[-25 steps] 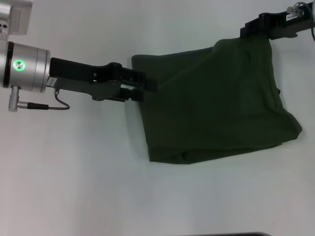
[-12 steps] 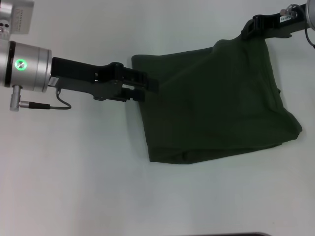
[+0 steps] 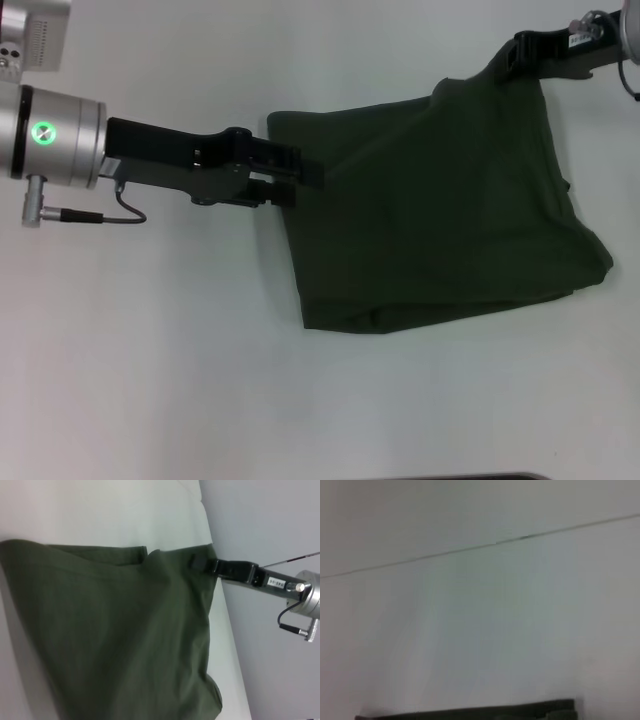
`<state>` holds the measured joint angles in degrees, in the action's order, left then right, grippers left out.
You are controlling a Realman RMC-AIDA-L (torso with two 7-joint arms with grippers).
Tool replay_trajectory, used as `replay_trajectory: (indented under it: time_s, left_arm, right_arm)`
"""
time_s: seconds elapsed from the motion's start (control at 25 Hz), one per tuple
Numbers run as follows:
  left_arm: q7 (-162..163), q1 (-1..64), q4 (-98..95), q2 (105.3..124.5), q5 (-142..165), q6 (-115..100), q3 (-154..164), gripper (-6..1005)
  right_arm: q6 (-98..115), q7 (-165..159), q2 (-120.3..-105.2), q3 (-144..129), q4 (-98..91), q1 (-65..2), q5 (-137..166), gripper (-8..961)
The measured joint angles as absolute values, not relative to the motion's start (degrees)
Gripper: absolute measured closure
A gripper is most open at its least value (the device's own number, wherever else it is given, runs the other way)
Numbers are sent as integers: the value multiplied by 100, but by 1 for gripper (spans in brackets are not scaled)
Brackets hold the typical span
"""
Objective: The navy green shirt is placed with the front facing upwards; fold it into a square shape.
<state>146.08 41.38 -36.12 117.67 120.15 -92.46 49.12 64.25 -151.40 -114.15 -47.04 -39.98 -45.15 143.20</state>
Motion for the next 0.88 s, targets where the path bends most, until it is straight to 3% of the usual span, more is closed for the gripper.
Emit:
replay_trajectory:
  time_s: [0.2, 0.4, 0.52, 0.72, 0.88]
  left_arm:
    - [14598, 4138, -3612, 11753, 12015, -9246, 4898, 417]
    - [14593, 4125, -3612, 11765, 12015, -9245, 4903, 417]
    - [14592, 4128, -3612, 11768, 12015, -9245, 4926, 418]
    - [14579, 4159, -3612, 11777, 12013, -9265, 4931, 418]
    - [14525, 4295, -3638, 11843, 11969, -9426, 4930, 418]
  right_arm:
    - [6351, -15144, -11403, -4655, -3972, -4479, 14318, 923]
    - [6064, -15100, -11355, -4427, -3999, -4471, 14311, 857]
    - [6037, -15099, -11286, -4357, -4016, -4500, 14294, 632]
    - [6345, -15101, -11185, -4285, -4363, -4446, 14121, 466]
    - [7008, -15104, -10998, -4094, -4602, -4412, 13788, 467]
